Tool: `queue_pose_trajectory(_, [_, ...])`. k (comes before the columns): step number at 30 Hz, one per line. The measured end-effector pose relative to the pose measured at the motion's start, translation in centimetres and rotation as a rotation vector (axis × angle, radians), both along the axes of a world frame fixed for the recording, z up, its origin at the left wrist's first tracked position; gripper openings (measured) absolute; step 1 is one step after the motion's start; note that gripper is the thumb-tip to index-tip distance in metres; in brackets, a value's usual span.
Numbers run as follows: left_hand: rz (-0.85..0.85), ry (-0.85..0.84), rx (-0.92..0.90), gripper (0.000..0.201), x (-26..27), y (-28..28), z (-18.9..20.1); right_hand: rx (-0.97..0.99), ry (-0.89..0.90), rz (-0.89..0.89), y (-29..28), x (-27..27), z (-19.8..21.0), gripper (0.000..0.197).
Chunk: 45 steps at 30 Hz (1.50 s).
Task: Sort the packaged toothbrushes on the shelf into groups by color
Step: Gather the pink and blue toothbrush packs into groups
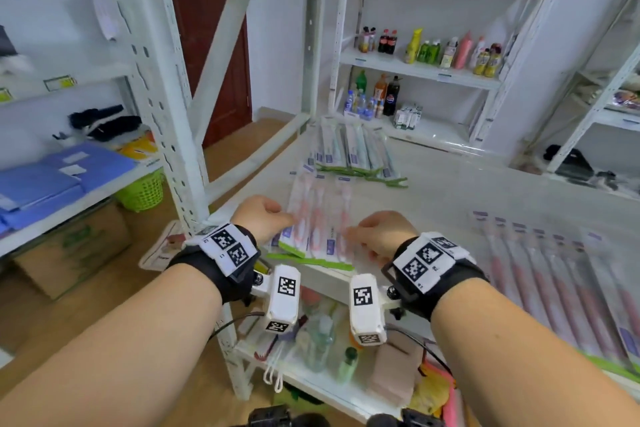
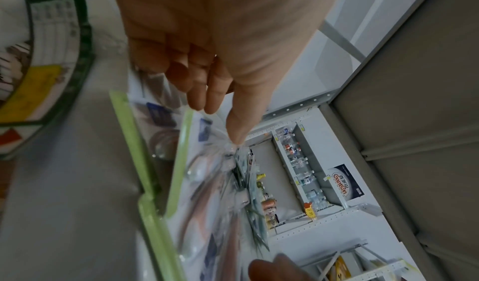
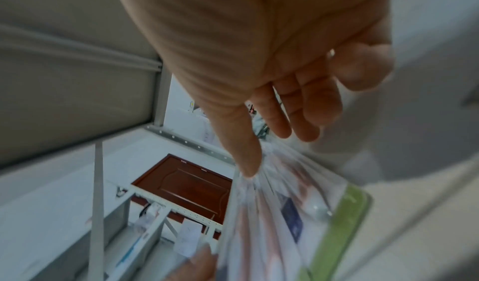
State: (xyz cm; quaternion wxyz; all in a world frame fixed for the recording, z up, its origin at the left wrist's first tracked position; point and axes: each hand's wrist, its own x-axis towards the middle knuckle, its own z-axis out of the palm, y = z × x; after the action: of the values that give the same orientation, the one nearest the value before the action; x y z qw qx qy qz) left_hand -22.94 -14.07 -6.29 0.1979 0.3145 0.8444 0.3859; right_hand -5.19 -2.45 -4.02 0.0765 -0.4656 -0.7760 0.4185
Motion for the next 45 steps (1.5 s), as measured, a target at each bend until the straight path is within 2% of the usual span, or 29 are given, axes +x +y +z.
queue_pose_trajectory(1, [-0.028,0.005,-0.015,0.021,-0.1,0.1,0.0,0.022,-0.049,0.003,-0.1,-0.6,-0.3,0.037])
queue_pose_trajectory(3, [-0.064,-0.007,-0.046,0.035,-0.2,0.2,0.1,0.057,-0.125,0.02,-0.4,-1.5,-0.7,0.037])
queue_pose_trajectory(6, [-0.115,-0.056,-0.089,0.041,-0.3,0.3,0.3,0.076,-0.191,0.034,-0.6,-2.2,-1.0,0.04])
queue_pose_trajectory(11, [-0.136,-0.052,-0.136,0.04,-0.5,0.4,0.4,0.098,-0.328,0.072,-0.2,-2.4,-0.5,0.041])
queue_pose_trajectory(14, [-0.142,-0.056,-0.165,0.041,-0.8,0.5,0.4,0.11,-0.388,0.038,0.2,-2.1,-0.3,0.037])
queue_pose_trajectory(18, [-0.146,-0.085,-0.149,0.041,-0.9,0.7,0.3,0.119,-0.414,-0.017,0.7,-1.4,-0.3,0.035])
queue_pose_trajectory(24, [-0.138,-0.081,-0.163,0.029,-0.7,0.5,0.6,0.117,-0.433,-0.042,0.8,-0.2,0.0,0.037])
queue_pose_trajectory(30, [-0.05,-0.133,-0.082,0.027,-0.4,0.4,0.6,0.15,-0.404,-0.018,0.8,1.4,1.1,0.036])
queue_pose_trajectory(35, [0.04,-0.248,0.049,0.024,-0.2,0.3,0.5,0.142,-0.312,-0.009,0.7,3.1,1.8,0.048])
queue_pose_trajectory(40, [0.189,-0.413,0.271,0.018,0.6,0.2,0.2,0.124,-0.235,0.048,0.9,5.1,2.5,0.031])
queue_pose_trajectory(45, [0.168,-0.375,0.313,0.016,3.0,1.7,0.6,0.082,-0.035,-0.008,2.2,7.9,2.3,0.021])
